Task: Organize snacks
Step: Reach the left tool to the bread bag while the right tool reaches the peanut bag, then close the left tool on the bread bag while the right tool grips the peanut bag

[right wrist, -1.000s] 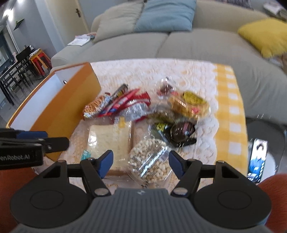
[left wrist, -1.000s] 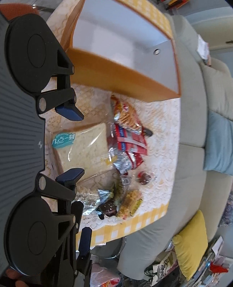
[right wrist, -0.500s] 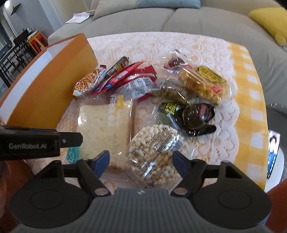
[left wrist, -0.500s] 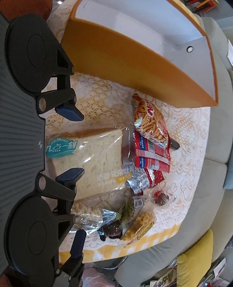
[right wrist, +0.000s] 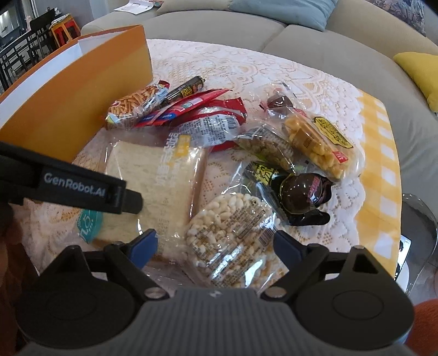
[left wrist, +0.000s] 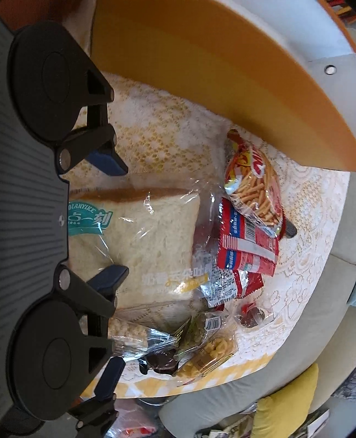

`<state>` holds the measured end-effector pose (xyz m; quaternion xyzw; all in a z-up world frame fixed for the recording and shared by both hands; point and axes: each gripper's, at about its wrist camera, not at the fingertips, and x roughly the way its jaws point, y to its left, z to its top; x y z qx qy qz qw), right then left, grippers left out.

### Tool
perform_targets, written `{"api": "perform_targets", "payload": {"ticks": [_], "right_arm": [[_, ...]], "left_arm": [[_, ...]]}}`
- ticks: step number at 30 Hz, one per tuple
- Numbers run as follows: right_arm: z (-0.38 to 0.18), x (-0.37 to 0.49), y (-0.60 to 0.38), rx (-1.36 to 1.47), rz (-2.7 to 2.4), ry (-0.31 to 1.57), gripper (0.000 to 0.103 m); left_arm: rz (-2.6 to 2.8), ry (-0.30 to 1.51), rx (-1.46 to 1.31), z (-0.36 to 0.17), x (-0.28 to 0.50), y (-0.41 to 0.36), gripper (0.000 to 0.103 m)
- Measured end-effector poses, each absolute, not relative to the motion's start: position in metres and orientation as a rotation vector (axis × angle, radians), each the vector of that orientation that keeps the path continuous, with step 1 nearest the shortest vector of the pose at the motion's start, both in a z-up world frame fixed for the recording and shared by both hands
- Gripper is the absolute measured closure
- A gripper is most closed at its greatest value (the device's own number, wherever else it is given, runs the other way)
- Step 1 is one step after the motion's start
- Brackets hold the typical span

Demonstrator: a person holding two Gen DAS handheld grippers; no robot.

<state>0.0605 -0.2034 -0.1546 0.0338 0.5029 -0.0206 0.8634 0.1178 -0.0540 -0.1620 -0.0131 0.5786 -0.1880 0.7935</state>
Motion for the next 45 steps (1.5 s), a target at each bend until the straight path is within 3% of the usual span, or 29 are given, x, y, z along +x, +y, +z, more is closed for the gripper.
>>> {"api": "perform_targets", "payload": {"ticks": [2,6,13,16,23,27,33,37,45], "right_arm": [[-0.154,0.061,-0.204,0.077,-0.044,1.056,0.014],[-0.150,0.059,-0.210,0.121,-0.048,1.052,0.019],[-0.132,0.049,-0.218,0.177,-0.062,1.004,0.047],[-0.120,0.042,-0.221,0.197,-0.063,0.956,0.062],[-0.101,0.026,-0.235,0.299,-0.079,0.875,0.077],[-0.091,0.014,-0.251,0.492,-0.038,0.825,0.078],[-0.098,0.011,-0.259,0.560,-0.077,0.905,0.077],[-0.097,0.005,-0.263,0.531,-0.121,0.925,0.065],[-0.108,0.003,-0.277,0.551,-0.140,0.946,0.073]], "left_arm": [[-0.411,1.258,-0.063,-0.164,0.121,-0.049,0.012],[-0.436,1.247,-0.060,-0.159,0.117,-0.051,0.033],[-0.432,1.192,-0.010,-0.135,0.103,-0.053,0.073],[-0.451,1.161,0.008,-0.122,0.095,-0.056,0.080],[-0.457,1.051,0.115,-0.084,0.076,-0.068,0.087],[-0.474,1.016,0.213,-0.068,0.066,-0.078,0.092],[-0.556,0.992,0.234,-0.062,0.054,-0.089,0.091],[-0.615,1.005,0.191,-0.059,0.051,-0.094,0.087],[-0.680,1.046,0.113,-0.057,0.052,-0.107,0.084]]}}
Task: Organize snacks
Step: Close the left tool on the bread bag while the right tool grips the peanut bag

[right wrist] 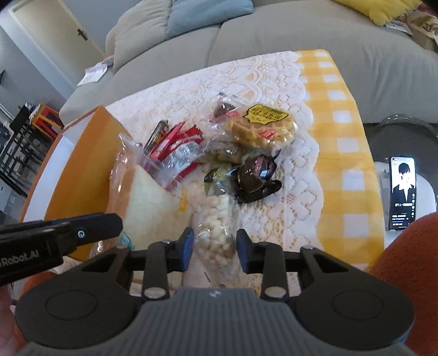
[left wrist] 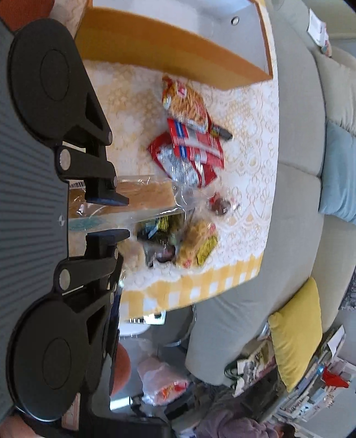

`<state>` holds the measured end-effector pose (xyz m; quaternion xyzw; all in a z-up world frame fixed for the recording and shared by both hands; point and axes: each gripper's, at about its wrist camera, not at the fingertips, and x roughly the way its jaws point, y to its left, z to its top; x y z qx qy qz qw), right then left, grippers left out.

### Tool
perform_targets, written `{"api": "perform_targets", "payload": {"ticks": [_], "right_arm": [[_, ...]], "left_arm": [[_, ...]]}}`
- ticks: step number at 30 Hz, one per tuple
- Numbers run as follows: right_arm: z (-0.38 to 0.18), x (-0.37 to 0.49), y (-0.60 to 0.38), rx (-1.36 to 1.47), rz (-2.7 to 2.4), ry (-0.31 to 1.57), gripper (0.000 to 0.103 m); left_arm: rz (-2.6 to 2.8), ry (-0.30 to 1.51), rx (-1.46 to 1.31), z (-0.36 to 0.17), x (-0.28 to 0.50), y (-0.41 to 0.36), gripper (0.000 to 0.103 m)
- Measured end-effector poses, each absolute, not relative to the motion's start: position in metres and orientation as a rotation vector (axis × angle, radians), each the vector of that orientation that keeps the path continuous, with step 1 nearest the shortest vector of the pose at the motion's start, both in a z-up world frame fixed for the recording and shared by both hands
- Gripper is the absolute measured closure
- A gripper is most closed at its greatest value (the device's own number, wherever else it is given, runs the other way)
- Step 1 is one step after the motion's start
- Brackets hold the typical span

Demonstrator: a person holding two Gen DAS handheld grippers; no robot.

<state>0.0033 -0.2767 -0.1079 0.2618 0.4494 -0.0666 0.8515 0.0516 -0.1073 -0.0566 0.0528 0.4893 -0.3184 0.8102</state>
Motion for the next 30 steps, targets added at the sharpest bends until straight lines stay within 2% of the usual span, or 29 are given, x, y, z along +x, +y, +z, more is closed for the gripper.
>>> {"api": "perform_targets", "payload": {"ticks": [6,7,8,13,15,21,26,30], "right_arm": [[-0.113,0.001,-0.288,0.618,-0.104,0.942,0.075],[-0.114,0.001,-0.289,0.634,-0.092,0.943,0.075],[-0.116,0.002,-0.288,0.638,-0.083,0.949,0.075],[-0.115,0.004,-0.279,0.613,-0.030,0.951,0.076],[-0.114,0.004,-0.276,0.593,-0.031,0.954,0.076],[-0.110,0.006,-0.265,0.556,0.032,0.939,0.077],[-0.111,0.011,-0.250,0.469,0.054,0.961,0.077],[-0.115,0.014,-0.250,0.453,0.042,0.992,0.077]], "left_arm": [[-0.685,1.051,0.157,-0.059,0.049,-0.126,0.084],[-0.681,1.047,0.169,-0.058,0.048,-0.128,0.081],[-0.667,1.036,0.191,-0.057,0.046,-0.131,0.078],[-0.569,0.940,0.268,-0.049,0.039,-0.132,0.048],[-0.555,0.937,0.286,-0.049,0.040,-0.132,0.041],[-0.583,1.081,0.192,-0.062,0.055,-0.126,0.041],[-0.527,1.125,0.184,-0.073,0.063,-0.116,0.041],[-0.501,1.148,0.177,-0.081,0.069,-0.107,0.066]]}}
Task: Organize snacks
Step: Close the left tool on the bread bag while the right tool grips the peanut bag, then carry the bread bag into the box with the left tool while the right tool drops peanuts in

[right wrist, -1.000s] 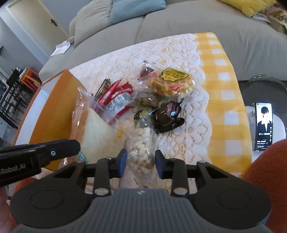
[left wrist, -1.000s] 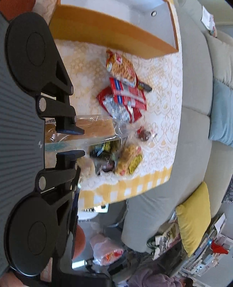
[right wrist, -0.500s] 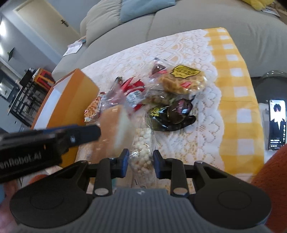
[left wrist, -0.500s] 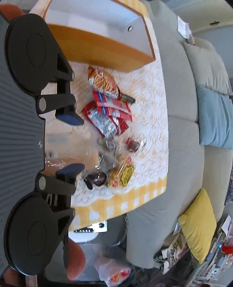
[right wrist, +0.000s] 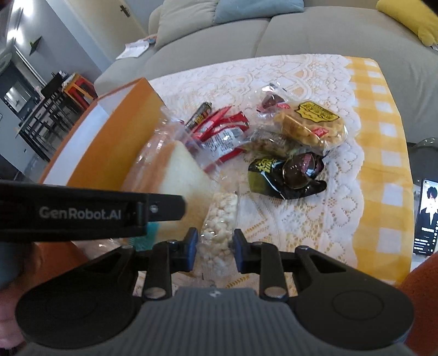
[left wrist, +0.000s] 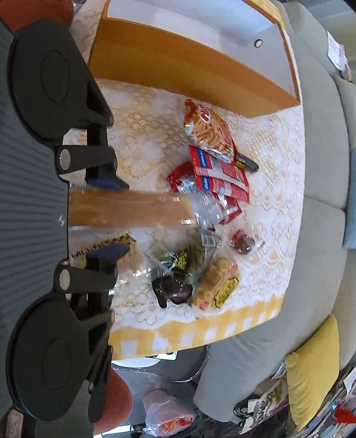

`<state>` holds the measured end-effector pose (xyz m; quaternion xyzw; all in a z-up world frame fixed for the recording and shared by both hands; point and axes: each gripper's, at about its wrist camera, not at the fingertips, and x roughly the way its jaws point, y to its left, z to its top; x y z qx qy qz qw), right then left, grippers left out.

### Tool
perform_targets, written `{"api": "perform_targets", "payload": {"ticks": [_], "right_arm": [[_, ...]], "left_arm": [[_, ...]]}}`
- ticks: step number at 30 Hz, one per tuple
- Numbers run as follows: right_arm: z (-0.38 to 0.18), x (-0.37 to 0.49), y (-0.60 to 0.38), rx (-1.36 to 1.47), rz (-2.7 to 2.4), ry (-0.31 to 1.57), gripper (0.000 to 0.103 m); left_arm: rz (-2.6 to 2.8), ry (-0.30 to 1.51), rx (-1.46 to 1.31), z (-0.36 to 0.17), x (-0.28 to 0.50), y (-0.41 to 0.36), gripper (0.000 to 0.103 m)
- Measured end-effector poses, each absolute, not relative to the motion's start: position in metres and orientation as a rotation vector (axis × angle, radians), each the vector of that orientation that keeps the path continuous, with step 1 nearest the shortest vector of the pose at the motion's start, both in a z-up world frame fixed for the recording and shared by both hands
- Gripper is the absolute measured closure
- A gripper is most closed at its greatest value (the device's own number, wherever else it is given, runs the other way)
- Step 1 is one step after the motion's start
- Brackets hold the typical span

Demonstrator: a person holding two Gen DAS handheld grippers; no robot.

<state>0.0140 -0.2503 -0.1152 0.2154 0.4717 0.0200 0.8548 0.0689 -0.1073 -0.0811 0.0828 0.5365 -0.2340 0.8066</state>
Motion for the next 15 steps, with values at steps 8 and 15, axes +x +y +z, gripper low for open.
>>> {"api": "perform_targets", "payload": {"ticks": [8,15], "right_arm": [[-0.122,0.018,-0.253,0.447,-0.003,1.033,0.073],[-0.119,0.015,-0.254,0.447,-0.018,1.026,0.083]], "left_arm": [[-0.503,1.157,0.206,-0.095,0.071,-0.109,0.073],[-0.515,1.122,0.197,-0.090,0.066,-0.102,0.075]]}}
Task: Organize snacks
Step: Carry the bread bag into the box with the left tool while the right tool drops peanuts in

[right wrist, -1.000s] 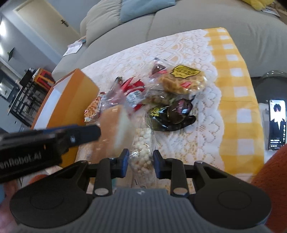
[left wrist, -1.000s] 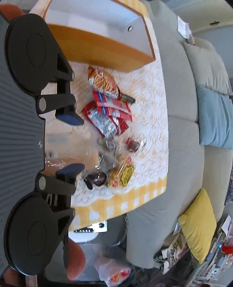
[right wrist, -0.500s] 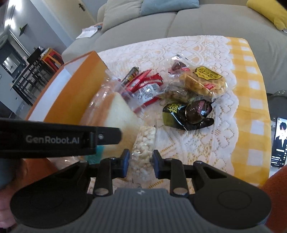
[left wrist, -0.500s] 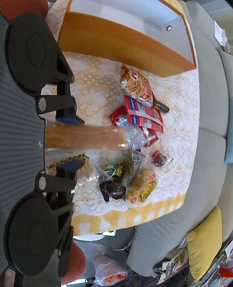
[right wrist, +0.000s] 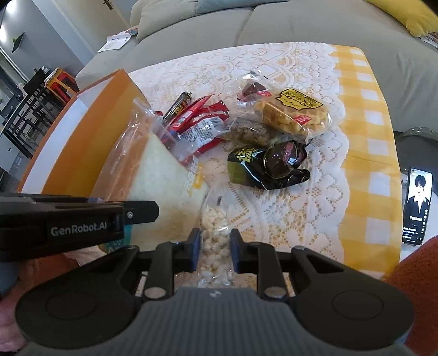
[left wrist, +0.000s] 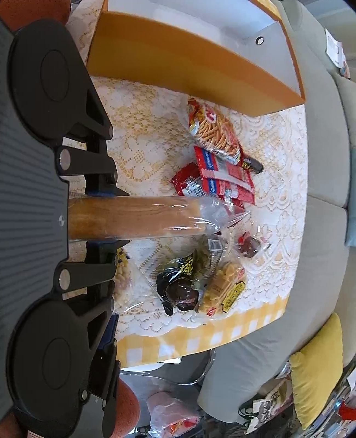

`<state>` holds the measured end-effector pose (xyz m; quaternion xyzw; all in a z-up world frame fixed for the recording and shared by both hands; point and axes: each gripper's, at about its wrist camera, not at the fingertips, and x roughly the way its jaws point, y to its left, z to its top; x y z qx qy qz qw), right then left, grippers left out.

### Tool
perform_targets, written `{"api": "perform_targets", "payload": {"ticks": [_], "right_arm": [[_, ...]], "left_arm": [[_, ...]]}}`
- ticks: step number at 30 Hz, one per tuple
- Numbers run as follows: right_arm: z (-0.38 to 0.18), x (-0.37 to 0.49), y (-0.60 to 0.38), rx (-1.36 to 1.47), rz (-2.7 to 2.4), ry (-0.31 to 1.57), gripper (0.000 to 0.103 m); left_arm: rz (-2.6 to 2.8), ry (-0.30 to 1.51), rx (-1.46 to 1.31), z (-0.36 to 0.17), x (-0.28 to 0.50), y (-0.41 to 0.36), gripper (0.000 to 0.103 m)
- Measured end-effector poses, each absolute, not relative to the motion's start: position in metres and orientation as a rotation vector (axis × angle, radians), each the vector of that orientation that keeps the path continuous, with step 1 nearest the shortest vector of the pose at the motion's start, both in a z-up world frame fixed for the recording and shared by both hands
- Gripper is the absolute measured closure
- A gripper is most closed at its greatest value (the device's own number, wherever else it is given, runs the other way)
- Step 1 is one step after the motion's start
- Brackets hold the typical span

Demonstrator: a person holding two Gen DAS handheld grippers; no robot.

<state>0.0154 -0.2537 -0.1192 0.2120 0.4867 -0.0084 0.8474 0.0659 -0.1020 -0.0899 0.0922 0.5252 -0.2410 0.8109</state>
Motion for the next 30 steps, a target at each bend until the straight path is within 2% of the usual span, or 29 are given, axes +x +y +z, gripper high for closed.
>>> {"api": "perform_targets", "payload": {"ticks": [8,16,25,30], "right_arm": [[-0.099,0.008,-0.240,0.388,-0.018,0.973,0.085],[-0.055,0.014,-0.217,0.316,0.038,0.876,0.085],[0.004,0.055,-0.182,0.257,0.145,0.741,0.085],[0.025,0.087,-0.155,0.255,0.230,0.687,0.085]], "left_arm": [[-0.526,1.062,0.139,-0.062,0.059,-0.079,0.075],[-0.489,0.970,0.122,-0.015,0.062,-0.052,0.075],[-0.399,0.831,0.109,0.038,0.091,-0.008,0.075],[-0.312,0.789,0.117,0.047,0.111,0.015,0.075]]}}
